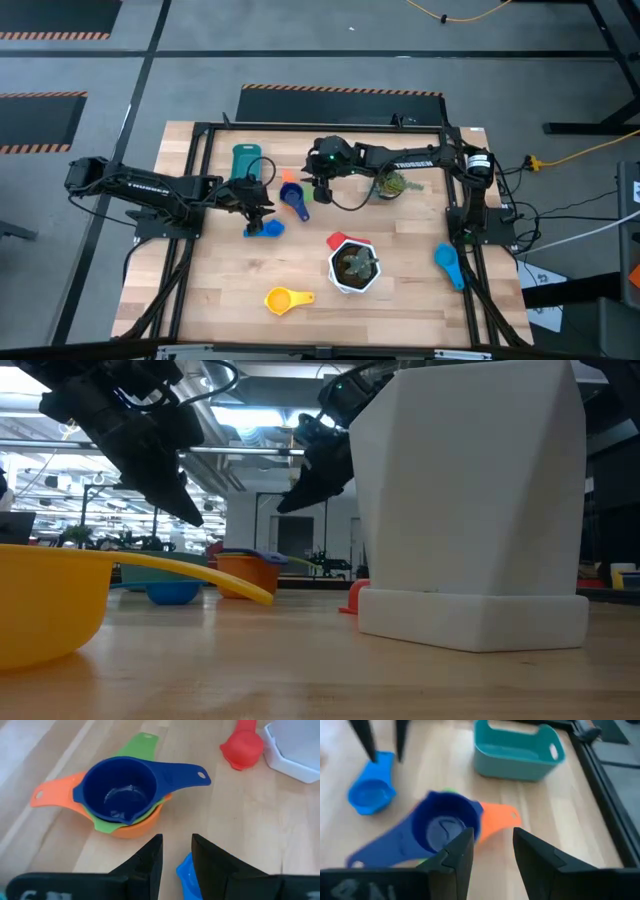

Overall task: Nest measuring cups in basket
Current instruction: Adjust the nested measuring cups to an aligned position

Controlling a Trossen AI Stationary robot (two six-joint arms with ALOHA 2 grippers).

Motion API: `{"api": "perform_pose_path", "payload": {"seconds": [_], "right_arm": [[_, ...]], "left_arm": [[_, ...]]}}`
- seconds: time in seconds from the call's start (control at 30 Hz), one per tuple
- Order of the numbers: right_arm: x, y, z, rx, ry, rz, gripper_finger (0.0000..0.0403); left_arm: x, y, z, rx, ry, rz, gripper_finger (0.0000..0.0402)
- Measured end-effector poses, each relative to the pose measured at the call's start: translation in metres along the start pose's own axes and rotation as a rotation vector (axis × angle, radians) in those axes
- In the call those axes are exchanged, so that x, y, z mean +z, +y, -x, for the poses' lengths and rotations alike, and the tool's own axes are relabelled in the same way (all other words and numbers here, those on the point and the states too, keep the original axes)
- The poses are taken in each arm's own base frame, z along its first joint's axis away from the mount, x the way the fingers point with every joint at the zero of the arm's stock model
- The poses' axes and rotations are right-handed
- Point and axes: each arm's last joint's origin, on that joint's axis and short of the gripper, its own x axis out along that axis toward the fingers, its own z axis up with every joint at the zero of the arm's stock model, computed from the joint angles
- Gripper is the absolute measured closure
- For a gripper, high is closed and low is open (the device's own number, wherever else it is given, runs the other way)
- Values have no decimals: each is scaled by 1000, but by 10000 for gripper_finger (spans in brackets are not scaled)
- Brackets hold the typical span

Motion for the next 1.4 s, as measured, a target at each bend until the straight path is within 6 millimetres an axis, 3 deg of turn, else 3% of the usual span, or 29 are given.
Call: {"api": "perform_pose_path", "payload": {"seconds": [0.33, 0.8, 1.1, 1.4], "right_arm": [[-15, -15, 2, -92, 130, -41, 261], [-34, -18, -17, -85, 195, -98, 261], [-42, -6, -25, -47, 251, -95, 260], [-37, 19, -28, 2, 251, -49, 260]], "left_arm": [[-1, -1, -3, -22, 22, 116, 305], [-8, -4, -42, -8, 87, 132, 305], [-8, -6, -60, -9, 56, 135, 305], [-3, -7, -63, -9, -7, 140, 305]]}}
